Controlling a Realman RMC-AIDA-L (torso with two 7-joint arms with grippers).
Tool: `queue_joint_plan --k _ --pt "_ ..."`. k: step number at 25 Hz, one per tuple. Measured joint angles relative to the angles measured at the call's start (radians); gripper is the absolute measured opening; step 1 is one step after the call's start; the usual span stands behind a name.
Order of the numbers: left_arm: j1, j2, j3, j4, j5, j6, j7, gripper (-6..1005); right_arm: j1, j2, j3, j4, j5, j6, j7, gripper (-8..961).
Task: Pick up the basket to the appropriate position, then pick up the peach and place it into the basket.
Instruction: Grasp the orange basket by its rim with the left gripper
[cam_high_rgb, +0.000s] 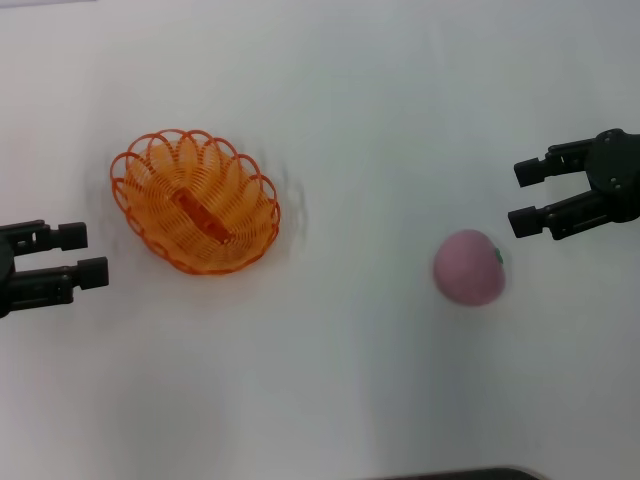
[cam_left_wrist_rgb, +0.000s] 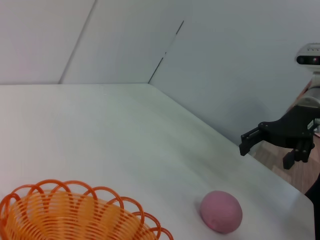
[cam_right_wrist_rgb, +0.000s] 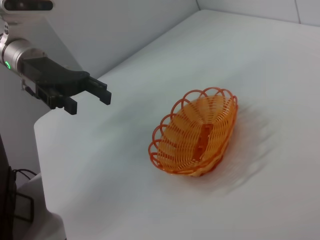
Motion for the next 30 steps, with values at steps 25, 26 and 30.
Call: queue_joint_plan --k 25,26,30 --pt "-0.01 -0.003 -0.002 -0.001 -0.007 -0.016 -0.026 742 0.025 0.007 -0.01 -0.003 -0.049 0.004 0.017 945" --pt "-0.017 -0.003 -0.004 -0.001 -0.013 -0.02 -0.042 742 0.025 0.007 -0.01 -0.003 -0.049 0.004 0.017 945" --pt "-0.064 -0.003 -0.008 -0.002 -0.034 -0.065 -0.143 741 0.025 0.008 -0.009 -0.003 -0.048 0.005 0.017 945"
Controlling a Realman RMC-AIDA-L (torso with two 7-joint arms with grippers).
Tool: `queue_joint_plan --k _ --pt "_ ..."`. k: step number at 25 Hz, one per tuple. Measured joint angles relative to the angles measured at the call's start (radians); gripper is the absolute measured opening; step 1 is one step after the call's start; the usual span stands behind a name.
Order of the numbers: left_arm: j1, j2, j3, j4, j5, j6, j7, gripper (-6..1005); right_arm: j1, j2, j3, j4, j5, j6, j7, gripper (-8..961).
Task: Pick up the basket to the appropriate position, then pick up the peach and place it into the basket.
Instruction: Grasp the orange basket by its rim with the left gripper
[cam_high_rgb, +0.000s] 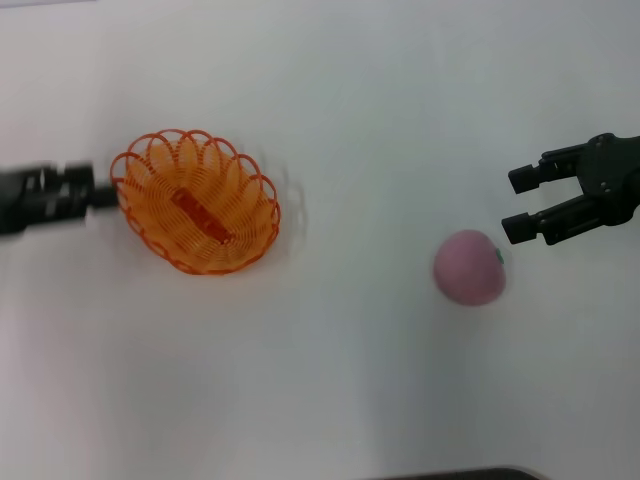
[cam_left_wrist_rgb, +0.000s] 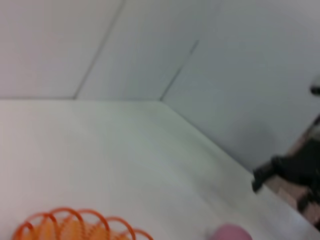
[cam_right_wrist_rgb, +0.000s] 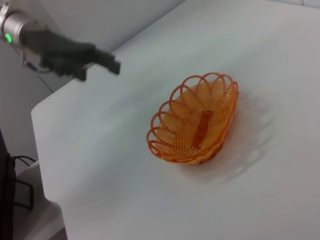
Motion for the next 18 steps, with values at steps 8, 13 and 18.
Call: queue_joint_plan --k 8,13,18 --pt "-0.157 -0.003 0.017 0.055 -0.01 -0.167 -0.257 738 0.008 0.006 0.002 0.002 -0.001 0.0 0.0 945" --pt "-0.203 0.002 0.178 0.138 0.013 -0.353 -0.403 737 0.006 0.006 0.006 0.002 0.001 0.0 -0.001 945" --pt "-0.241 0.005 0.354 0.173 0.15 -0.521 -0.545 735 0.006 0.007 0.007 0.006 0.004 0.001 -0.005 945"
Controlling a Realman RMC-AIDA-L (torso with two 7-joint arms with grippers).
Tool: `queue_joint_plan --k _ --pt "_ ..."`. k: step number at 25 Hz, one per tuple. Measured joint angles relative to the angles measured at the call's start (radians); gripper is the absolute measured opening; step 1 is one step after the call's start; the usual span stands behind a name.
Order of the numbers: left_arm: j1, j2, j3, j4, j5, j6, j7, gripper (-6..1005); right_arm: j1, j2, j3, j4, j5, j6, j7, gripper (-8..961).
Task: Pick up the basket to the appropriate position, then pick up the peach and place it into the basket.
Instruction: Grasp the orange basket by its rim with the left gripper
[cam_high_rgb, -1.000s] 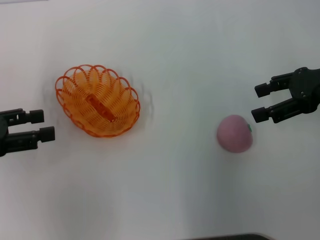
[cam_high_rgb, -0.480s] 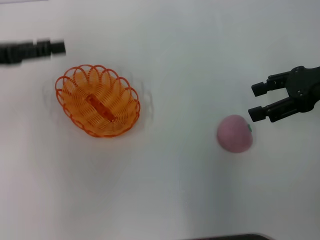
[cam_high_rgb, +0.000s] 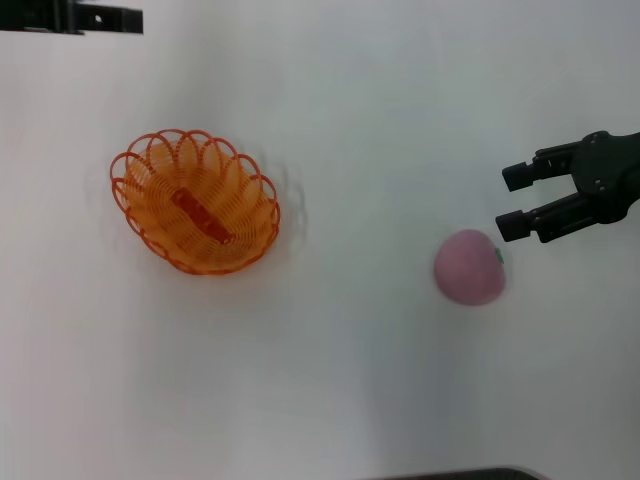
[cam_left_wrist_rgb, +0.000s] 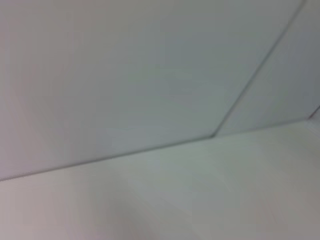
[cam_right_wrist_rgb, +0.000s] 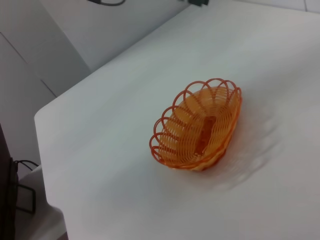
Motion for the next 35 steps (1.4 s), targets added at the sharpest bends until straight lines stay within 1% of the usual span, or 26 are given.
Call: queue_joint_plan --k 3,4,5,7,8,11,13,17,21,28,30,33,35 --pt "-0.037 -0.009 0.039 -0.005 0.1 -0.024 -0.024 735 0.0 0.002 0.0 0.001 0.001 0.002 -0.001 946" --pt "-0.037 -0.009 0.039 -0.005 0.1 -0.024 -0.024 735 0.0 0.002 0.001 0.002 0.001 0.003 -0.001 946" --pt "-0.066 -0.023 0.092 -0.006 0.219 -0.047 -0.058 735 0.001 0.003 0.001 0.002 0.001 0.004 -0.001 946" --pt "-0.081 -0.033 0.134 -0.006 0.3 -0.061 -0.086 735 0.003 0.003 0.001 0.002 0.001 0.008 -0.002 946" --pt "-0.091 -0.043 0.163 -0.007 0.356 -0.066 -0.102 735 0.004 0.003 0.001 0.002 0.001 0.009 -0.002 946" --pt "-0.116 -0.069 0.191 -0.015 0.441 -0.062 -0.112 735 0.006 0.008 -0.001 0.003 0.001 0.011 -0.004 946" --pt "-0.13 -0.077 0.194 -0.037 0.465 -0.056 -0.112 736 0.007 0.01 -0.003 0.003 -0.002 0.015 -0.004 946" --pt "-0.162 -0.071 0.196 -0.12 0.476 -0.058 -0.112 736 0.008 0.011 -0.005 0.003 -0.003 0.018 -0.004 946" --pt "-0.169 -0.069 0.208 -0.181 0.489 -0.101 -0.106 736 0.008 0.013 -0.006 0.003 -0.004 0.019 -0.005 946" --pt "-0.179 -0.068 0.21 -0.244 0.506 -0.13 -0.106 692 0.008 0.015 -0.007 0.003 -0.005 0.025 -0.006 946" --pt "-0.179 -0.068 0.21 -0.25 0.506 -0.132 -0.103 678 0.008 0.015 -0.007 0.004 -0.005 0.032 -0.006 946" --pt "-0.175 -0.072 0.204 -0.245 0.501 -0.132 -0.094 656 0.008 0.018 -0.009 0.005 -0.006 0.038 -0.006 946" --pt "-0.175 -0.074 0.201 -0.244 0.499 -0.132 -0.09 493 0.008 0.02 -0.009 0.005 -0.006 0.039 -0.006 946"
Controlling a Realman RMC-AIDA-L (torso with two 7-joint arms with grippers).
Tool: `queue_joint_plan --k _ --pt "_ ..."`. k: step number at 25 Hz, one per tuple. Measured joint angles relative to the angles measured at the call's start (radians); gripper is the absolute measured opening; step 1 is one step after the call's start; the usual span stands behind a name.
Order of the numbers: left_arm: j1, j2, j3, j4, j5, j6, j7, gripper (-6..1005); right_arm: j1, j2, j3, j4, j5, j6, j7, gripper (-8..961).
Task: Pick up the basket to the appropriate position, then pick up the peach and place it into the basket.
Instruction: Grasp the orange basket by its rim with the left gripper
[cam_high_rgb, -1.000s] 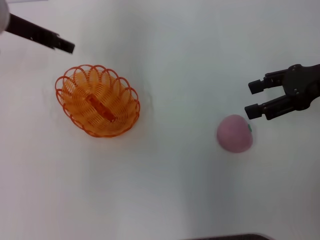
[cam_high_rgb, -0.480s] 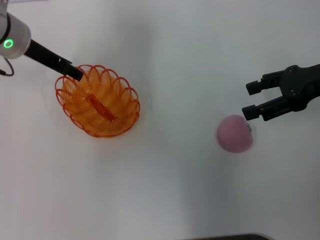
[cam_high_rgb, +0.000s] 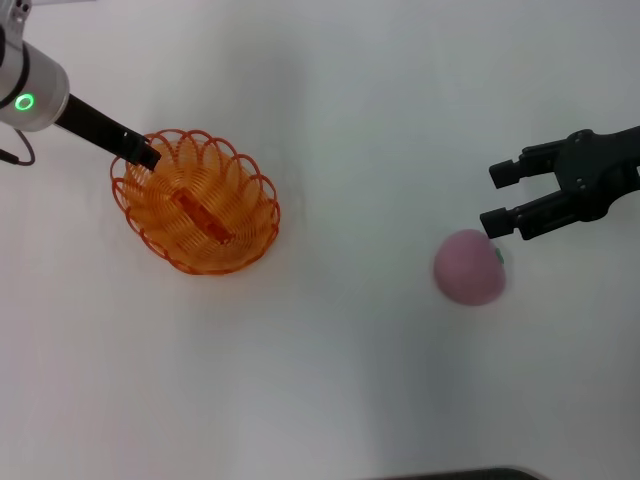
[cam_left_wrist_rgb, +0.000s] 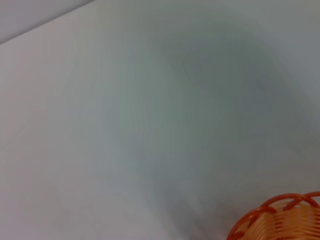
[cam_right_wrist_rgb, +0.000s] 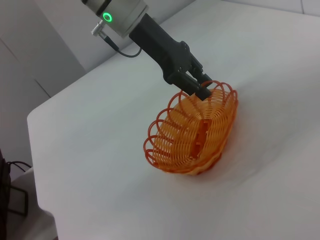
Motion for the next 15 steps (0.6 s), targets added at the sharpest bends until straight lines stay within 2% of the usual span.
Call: queue_joint_plan --k 1,6,12,15 --pt "-0.001 0.0 -0.001 -0.001 0.0 0.0 0.0 412 0.0 0.001 0.0 0.0 0.0 0.0 0.0 946" --pt "-0.004 -0.002 -0.002 -0.003 -0.012 0.003 0.001 180 0.0 0.003 0.0 0.0 0.0 0.002 0.0 946" --pt "-0.001 0.004 -0.005 -0.001 -0.04 0.014 -0.001 108 0.0 0.004 0.0 0.0 0.0 0.008 -0.001 946" --pt "-0.001 0.006 -0.057 0.0 -0.048 0.043 -0.001 72 0.0 0.005 0.0 0.0 0.0 0.008 -0.001 946"
